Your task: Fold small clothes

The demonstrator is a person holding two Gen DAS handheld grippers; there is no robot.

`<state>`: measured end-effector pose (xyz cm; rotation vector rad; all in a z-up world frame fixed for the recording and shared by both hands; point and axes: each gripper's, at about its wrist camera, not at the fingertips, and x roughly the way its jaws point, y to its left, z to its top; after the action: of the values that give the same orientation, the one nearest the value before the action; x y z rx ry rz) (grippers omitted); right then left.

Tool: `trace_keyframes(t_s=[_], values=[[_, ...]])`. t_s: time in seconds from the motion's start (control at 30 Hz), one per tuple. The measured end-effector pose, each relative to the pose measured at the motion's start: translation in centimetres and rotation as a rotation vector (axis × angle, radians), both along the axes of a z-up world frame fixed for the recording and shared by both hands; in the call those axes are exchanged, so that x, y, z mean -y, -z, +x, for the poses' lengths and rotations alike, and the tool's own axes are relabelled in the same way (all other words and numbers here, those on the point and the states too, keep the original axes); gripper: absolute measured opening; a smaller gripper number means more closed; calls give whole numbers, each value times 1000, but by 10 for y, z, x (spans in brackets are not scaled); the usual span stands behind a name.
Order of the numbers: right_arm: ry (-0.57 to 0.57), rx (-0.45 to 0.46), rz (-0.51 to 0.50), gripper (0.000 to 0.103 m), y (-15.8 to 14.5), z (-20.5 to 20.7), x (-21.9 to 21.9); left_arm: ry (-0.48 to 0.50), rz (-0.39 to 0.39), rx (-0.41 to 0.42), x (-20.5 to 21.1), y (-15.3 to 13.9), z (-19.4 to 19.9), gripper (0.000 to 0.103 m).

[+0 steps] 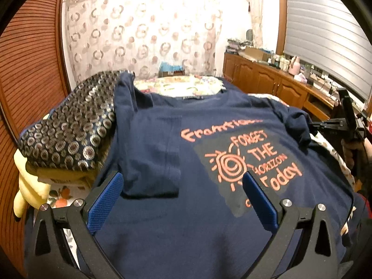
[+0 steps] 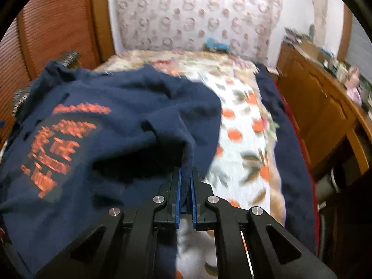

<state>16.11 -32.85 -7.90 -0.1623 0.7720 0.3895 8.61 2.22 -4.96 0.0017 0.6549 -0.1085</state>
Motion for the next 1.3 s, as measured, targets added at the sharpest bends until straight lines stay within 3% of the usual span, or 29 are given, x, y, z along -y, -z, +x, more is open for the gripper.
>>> trace_keyframes(t_s=[0.2,0.47,0.5,0.53,0.6,0.7,0.83,0.93,1.13,1.3], values=[[-116,120,21,7,-44,6,-39,-3,-2,35,-5,-9,1,102],[-278,113,8,7,-38,34,-116,-15,2,11,-13,-4,16,102],[-295,115,20,14,-39,38,-118,-17,5,5,-14,-3,19,102],[-300,113,31,31,-38,41,-117,-17,6,-3,-14,-2,23,102],[-277,111,41,48,-37,45,-116,-14,6,-6,-14,-3,28,102],[-264,105,42,48,-34,45,-98,-10,12,0,-14,-5,35,102],[-171,85,-38,48,-29,54,-80,-12,5,3,-16,-8,47,102],[-105,27,-16,48,-13,63,-59,-5,7,4,-16,-9,55,102],[-106,-50,25,48,10,63,-64,9,1,-13,-12,-6,66,102],[-132,-71,33,47,10,45,-72,45,2,-29,-5,1,70,102]])
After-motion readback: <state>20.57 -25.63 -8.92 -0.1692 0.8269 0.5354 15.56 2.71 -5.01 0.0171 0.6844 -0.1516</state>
